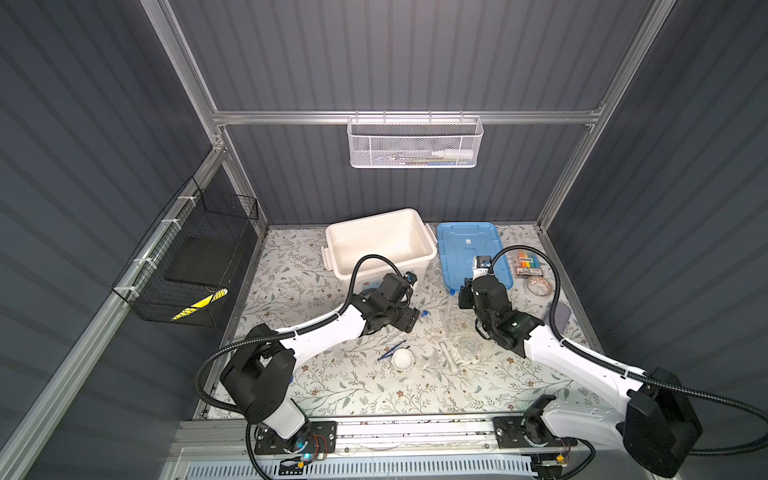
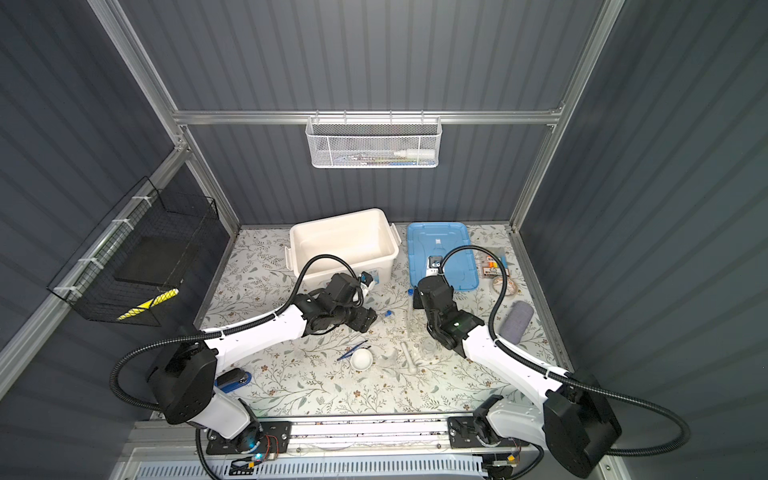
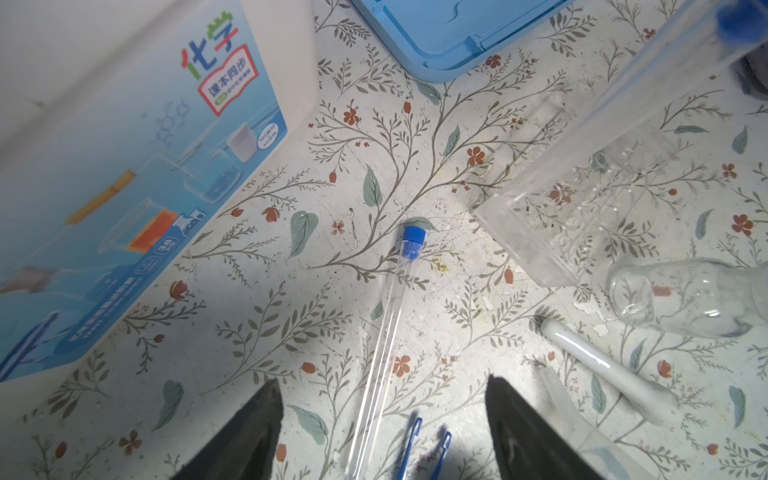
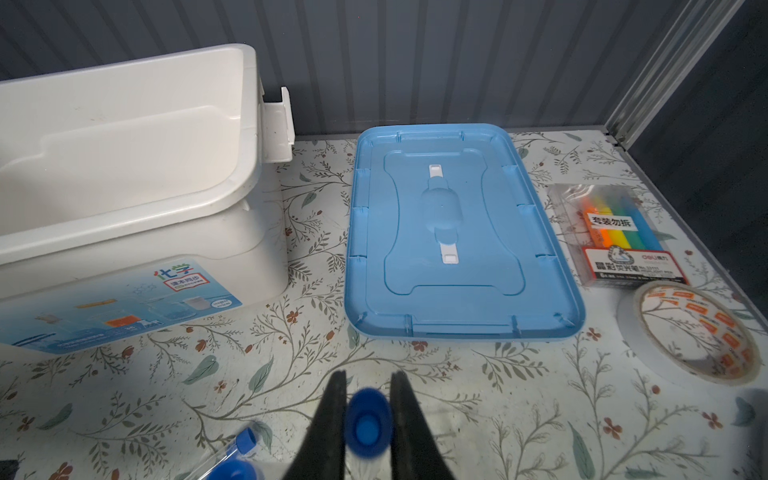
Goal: Organize the chemistry lab equipment
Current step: 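Draw the tube toward the blue lid with the right gripper while the left withdraws, then lower the held tube toward the table near the blue lid with the right gripper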
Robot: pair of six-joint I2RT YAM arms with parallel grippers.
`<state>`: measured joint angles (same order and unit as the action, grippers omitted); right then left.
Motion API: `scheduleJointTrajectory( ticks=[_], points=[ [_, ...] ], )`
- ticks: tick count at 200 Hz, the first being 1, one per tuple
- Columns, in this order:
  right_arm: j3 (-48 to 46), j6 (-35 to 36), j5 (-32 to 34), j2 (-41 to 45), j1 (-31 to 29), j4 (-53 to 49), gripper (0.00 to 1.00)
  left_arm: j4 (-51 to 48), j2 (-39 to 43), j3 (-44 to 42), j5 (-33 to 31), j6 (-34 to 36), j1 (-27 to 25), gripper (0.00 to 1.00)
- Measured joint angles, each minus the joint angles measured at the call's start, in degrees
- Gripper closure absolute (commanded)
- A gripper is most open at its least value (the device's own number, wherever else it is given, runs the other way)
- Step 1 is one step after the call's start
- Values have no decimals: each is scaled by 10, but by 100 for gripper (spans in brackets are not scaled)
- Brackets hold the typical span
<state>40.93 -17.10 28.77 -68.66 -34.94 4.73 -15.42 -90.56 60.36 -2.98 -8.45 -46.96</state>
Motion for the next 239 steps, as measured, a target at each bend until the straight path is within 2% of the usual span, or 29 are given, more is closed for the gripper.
scheduleJointTrajectory(
  ticks=[239],
  points=[
    [-24,7,-10,23,-20,-17,79,2,-1,-13,2,-2,0,22]
  ],
)
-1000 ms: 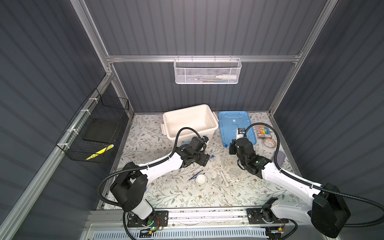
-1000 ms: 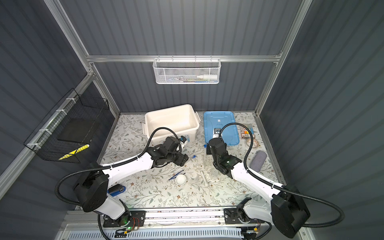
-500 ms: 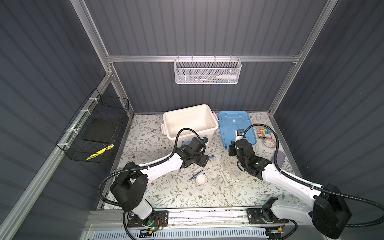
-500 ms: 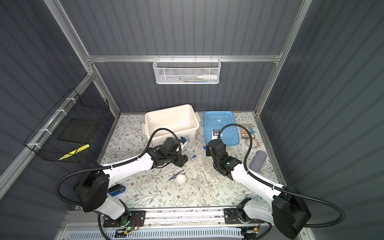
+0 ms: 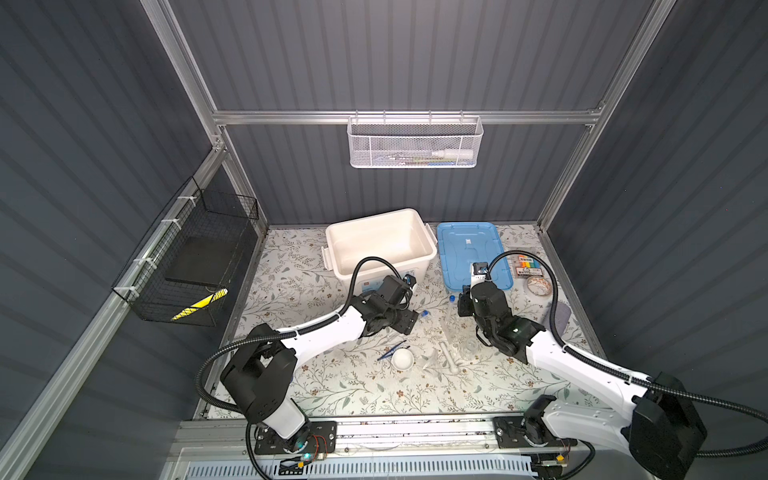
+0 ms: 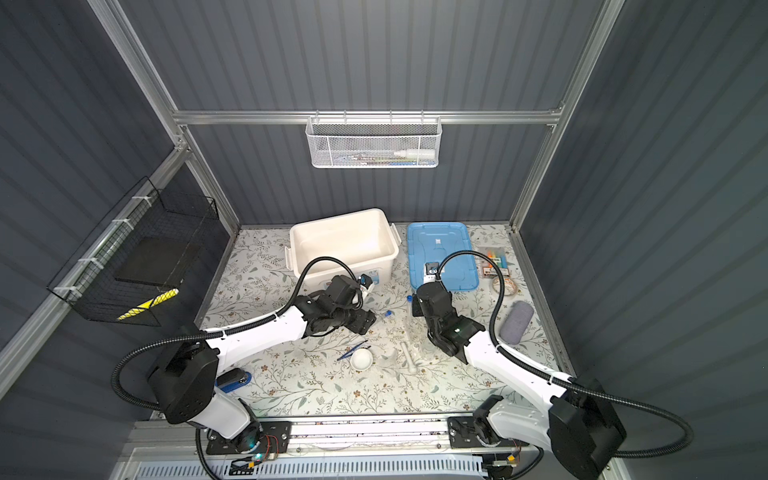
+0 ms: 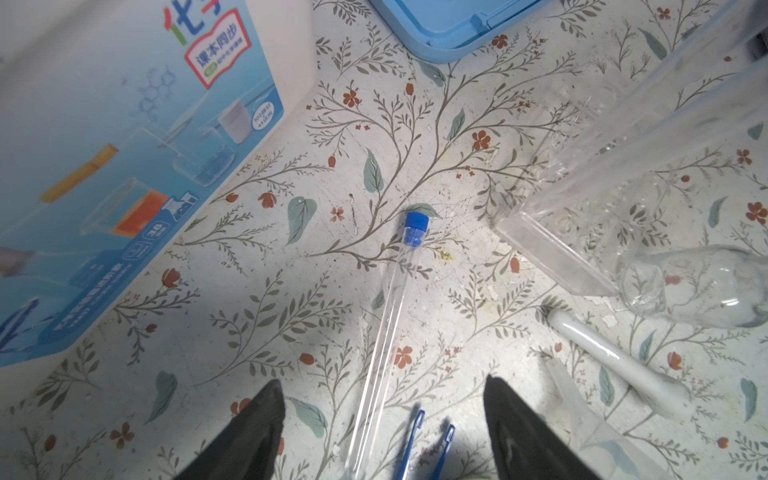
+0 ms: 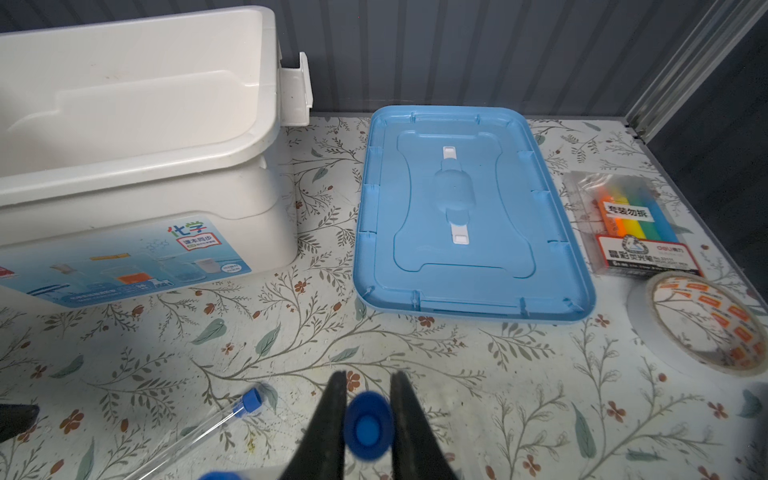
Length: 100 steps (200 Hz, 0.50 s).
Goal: Organize the chemistry lab equipment
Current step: 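Lower the held tube toward the table near the blue lid with the right gripper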
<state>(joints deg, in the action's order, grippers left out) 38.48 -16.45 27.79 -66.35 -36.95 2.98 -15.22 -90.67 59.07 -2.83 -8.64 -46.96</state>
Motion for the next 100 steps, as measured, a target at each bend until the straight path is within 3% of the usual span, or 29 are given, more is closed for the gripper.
scheduleJointTrajectory(
  ticks=[100],
  points=[
    [-15,0,-1,16,-9,-4,68,0,-9,-4,1,0,0,23]
  ],
)
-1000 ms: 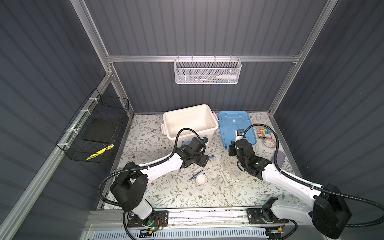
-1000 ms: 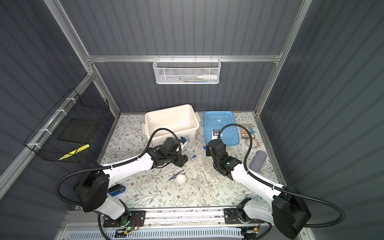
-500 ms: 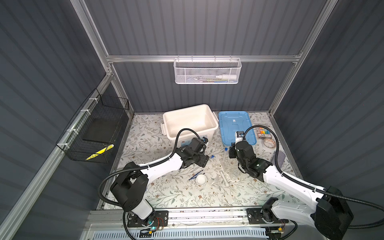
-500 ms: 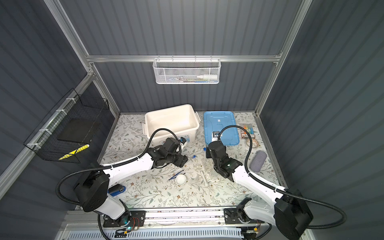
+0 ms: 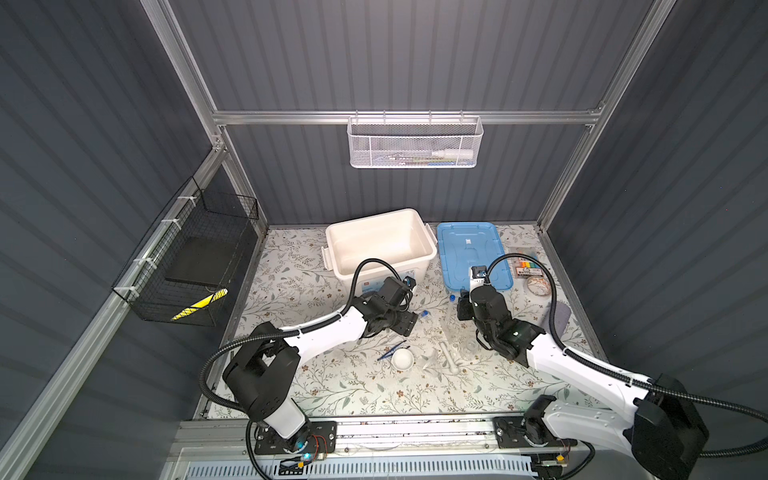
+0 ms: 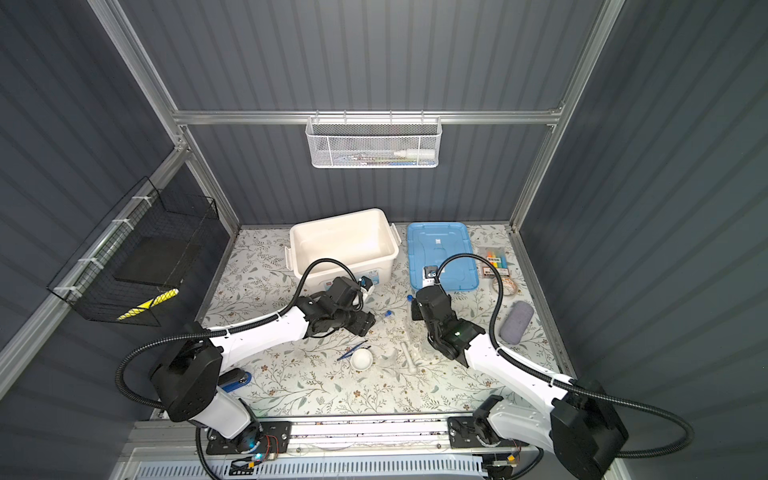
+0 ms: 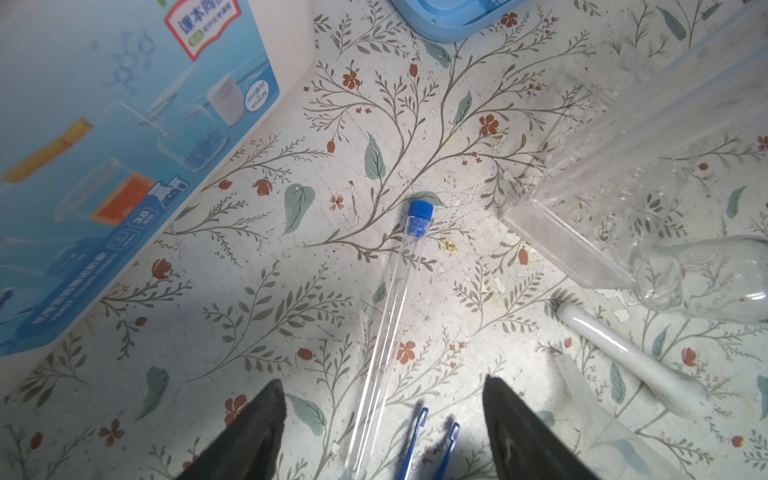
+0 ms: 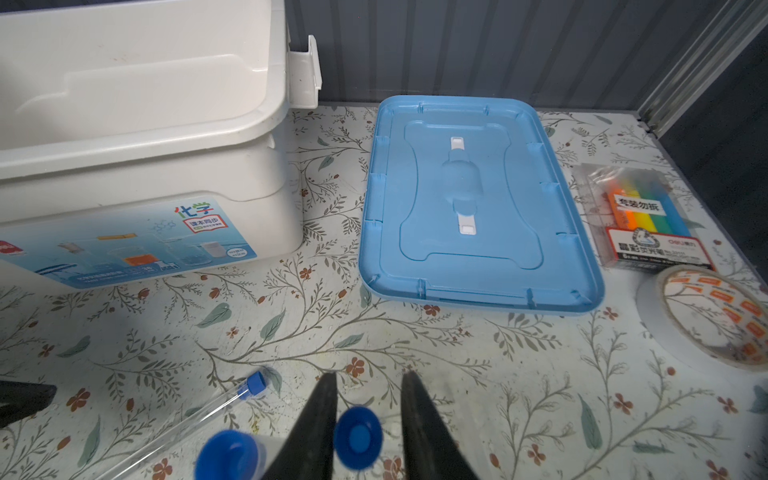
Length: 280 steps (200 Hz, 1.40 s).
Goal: Organize the chemistry lab equipment
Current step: 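Lower the held tube toward the table near the blue lid with the right gripper, then open the right gripper to release the tube while the left lowers over another tube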
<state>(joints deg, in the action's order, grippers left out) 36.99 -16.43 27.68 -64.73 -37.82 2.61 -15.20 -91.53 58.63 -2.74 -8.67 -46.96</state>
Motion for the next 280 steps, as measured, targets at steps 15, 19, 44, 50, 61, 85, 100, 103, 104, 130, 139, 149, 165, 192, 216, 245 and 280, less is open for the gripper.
scheduleJointTrajectory(
  ticks=[15,19,44,50,61,85,100,103,104,130,139,149,165,192,216,245,280],
  points=[
    [0,0,3,15,0,-1,66,0,0,-1,3,0,0,24],
    [0,0,5,19,0,-1,65,0,-1,-2,3,0,0,25],
    [0,-3,14,40,0,-2,56,0,-9,-2,8,0,0,27],
    [0,-2,16,44,0,-3,54,0,-13,-2,9,0,0,27],
    [0,0,20,50,-1,-6,52,0,-18,-2,10,0,0,29],
    [0,-6,25,58,0,-12,42,-3,-33,-2,14,0,0,32],
    [0,-8,28,63,0,-16,34,-4,-43,-2,17,0,0,34],
    [0,-10,28,64,0,-17,32,-5,-45,-1,18,0,0,35],
    [0,-12,28,65,0,-17,31,-6,-46,-1,19,0,0,35],
    [0,-14,30,76,3,-26,23,-16,-65,5,24,1,0,40],
    [0,-17,27,79,7,-29,21,-21,-72,10,26,1,0,42],
    [0,-17,23,82,13,-33,19,-26,-80,15,26,1,0,43],
    [0,-25,14,87,28,-39,17,-33,-89,21,27,3,0,45],
    [0,-36,-11,103,55,-42,14,-38,-96,24,27,3,0,49],
    [0,-50,-43,115,80,-44,11,-45,-107,31,23,4,0,53],
    [-7,-73,-82,122,112,-46,7,-49,-122,35,20,4,0,57],
    [-17,-98,-122,122,141,-52,4,-52,-129,42,14,3,0,65]
  ],
)
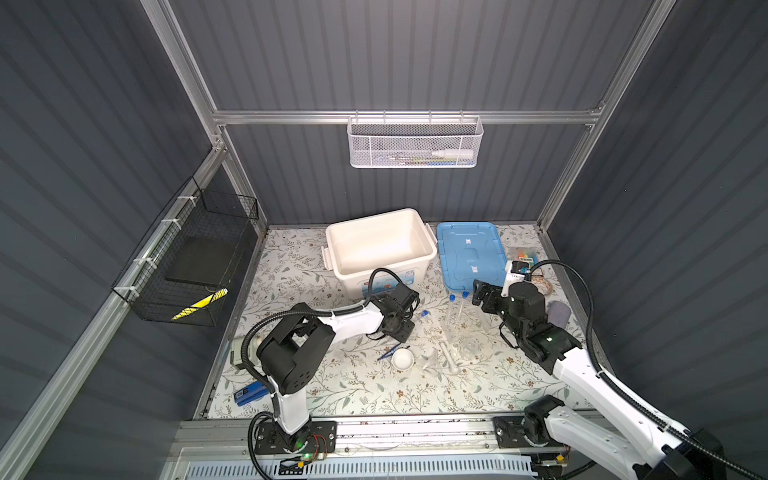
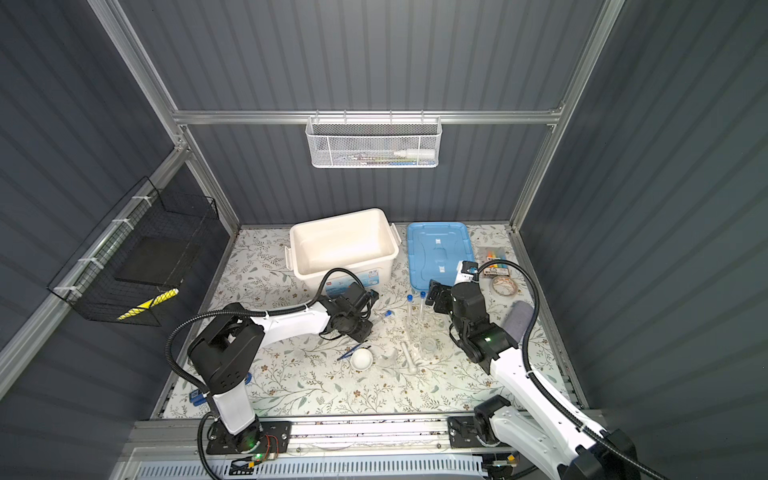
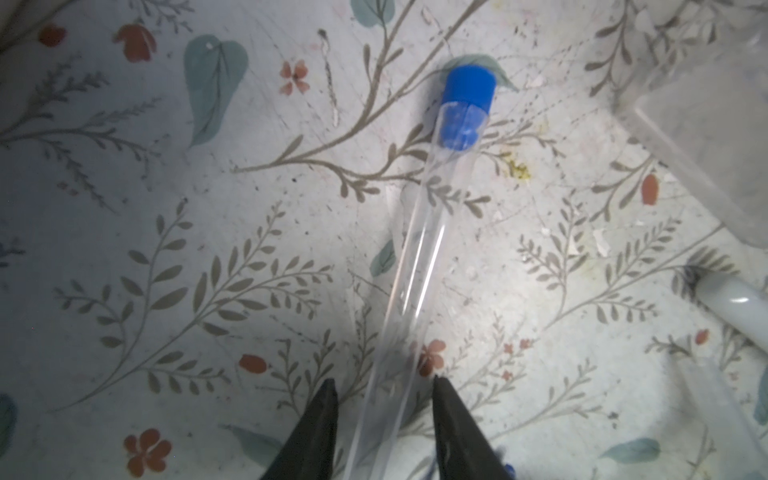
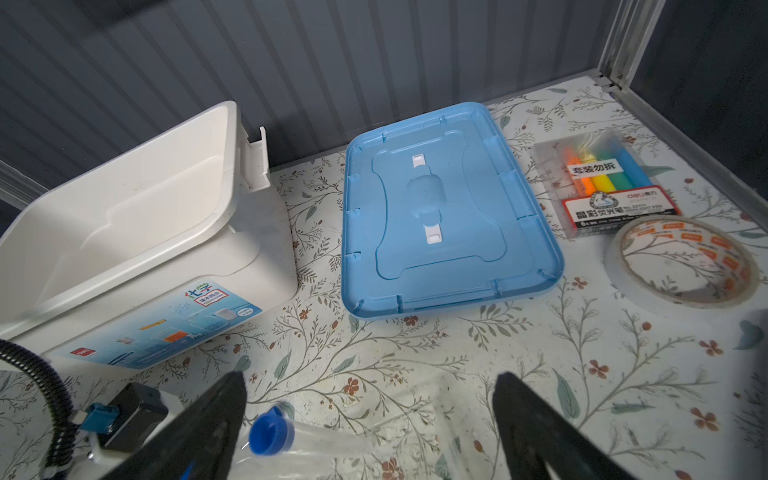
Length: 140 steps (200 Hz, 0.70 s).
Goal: Organize the chemistry lab equipment
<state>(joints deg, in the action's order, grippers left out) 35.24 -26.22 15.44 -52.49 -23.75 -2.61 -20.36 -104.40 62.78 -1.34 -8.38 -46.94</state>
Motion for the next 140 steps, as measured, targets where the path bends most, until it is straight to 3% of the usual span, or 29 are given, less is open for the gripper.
scheduleJointTrajectory(
  ticks=[69,140],
  points=[
    [-24,-56,-80,13,59,-5,2,2,-5,3,-2,-4,0,84],
    [-24,-99,-159,-7,97,-1,1,7,1,3,-2,-4,0,87]
  ],
)
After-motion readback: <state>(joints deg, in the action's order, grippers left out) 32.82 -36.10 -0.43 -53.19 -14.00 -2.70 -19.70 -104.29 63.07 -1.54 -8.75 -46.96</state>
